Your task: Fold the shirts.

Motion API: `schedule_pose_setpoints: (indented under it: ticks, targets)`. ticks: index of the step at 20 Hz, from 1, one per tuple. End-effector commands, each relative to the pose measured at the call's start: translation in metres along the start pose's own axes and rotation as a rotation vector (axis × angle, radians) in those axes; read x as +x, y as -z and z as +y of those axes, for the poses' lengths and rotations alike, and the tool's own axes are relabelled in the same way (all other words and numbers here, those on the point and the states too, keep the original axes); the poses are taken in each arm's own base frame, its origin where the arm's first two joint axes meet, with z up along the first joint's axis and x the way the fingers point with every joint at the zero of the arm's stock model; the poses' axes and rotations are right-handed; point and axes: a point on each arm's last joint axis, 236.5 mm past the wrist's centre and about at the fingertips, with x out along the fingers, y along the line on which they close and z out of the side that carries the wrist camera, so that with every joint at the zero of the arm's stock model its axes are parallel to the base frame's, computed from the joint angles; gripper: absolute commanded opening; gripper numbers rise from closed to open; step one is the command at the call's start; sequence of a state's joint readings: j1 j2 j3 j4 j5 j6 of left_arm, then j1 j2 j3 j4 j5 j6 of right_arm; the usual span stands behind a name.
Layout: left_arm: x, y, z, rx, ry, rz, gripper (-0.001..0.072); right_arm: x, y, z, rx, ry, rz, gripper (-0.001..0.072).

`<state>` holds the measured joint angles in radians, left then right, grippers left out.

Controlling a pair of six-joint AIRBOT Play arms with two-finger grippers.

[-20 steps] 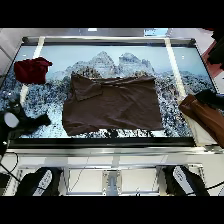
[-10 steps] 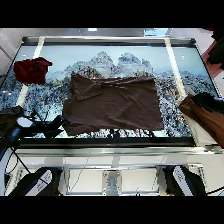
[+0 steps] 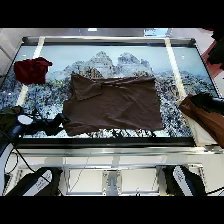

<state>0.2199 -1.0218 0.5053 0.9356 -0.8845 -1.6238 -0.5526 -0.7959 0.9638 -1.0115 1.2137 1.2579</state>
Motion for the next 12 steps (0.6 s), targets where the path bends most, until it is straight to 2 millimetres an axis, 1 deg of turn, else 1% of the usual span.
schedule_pose_setpoints:
  ticks: [1, 4, 5, 9, 12]
  targets:
    - [-0.010, -0.010, 0.000, 0.054, -0.038, -0.009, 0.0580, 0.000, 0.002, 0.001, 0.004, -0.006, 0.009, 0.0384]
    - [-0.012, 0.003, 0.029, 0.058, -0.156, 0.047, 0.0581, 0.000, 0.002, 0.002, 0.005, -0.007, 0.009, 0.0384]
    - [-0.011, 0.004, 0.031, 0.059, -0.161, 0.047, 0.0580, 0.000, 0.002, 0.002, 0.008, -0.007, 0.009, 0.0384]
    - [-0.007, -0.006, 0.026, 0.084, -0.136, 0.006, 0.0580, 0.000, 0.000, 0.008, 0.021, -0.032, 0.001, 0.0384]
    - [0.004, -0.006, 0.017, 0.072, -0.082, 0.023, 0.0579, 0.000, -0.001, 0.010, 0.025, -0.043, -0.002, 0.0384]
